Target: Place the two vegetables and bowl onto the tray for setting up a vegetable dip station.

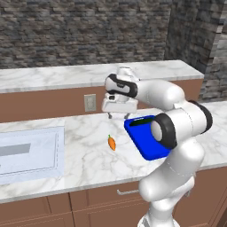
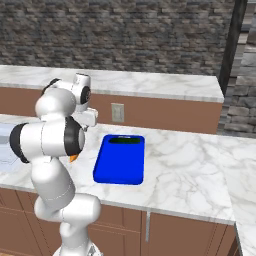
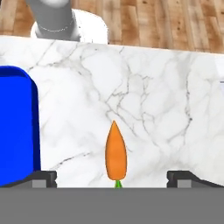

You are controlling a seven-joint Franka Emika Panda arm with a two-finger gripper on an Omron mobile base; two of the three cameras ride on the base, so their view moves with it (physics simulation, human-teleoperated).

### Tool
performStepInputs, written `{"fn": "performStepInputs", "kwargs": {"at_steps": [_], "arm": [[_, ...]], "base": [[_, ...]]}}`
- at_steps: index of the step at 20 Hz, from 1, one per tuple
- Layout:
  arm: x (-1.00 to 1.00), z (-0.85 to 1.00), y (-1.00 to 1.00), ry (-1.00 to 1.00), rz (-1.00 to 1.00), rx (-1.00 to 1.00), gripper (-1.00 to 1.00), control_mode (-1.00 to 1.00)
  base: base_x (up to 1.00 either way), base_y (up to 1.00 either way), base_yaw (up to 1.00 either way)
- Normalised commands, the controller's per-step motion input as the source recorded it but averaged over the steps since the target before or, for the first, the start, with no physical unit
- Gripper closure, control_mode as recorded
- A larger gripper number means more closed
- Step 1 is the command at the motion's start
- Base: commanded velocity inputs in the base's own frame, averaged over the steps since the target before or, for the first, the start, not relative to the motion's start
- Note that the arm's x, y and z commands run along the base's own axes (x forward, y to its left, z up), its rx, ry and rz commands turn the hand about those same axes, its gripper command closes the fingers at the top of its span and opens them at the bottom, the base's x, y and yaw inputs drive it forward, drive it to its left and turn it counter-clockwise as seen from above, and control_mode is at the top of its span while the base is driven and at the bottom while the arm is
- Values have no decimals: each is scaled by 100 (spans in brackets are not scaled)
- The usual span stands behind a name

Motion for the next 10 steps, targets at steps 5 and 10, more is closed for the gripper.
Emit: {"fn": "performStepInputs", "kwargs": {"at_steps": [5,10], "arm": [[4,-12,15,3,8,0,-100,-100],[14,-24,12,0,6,0,-100,-100]], "base": [[0,0,0],[0,0,0]]}}
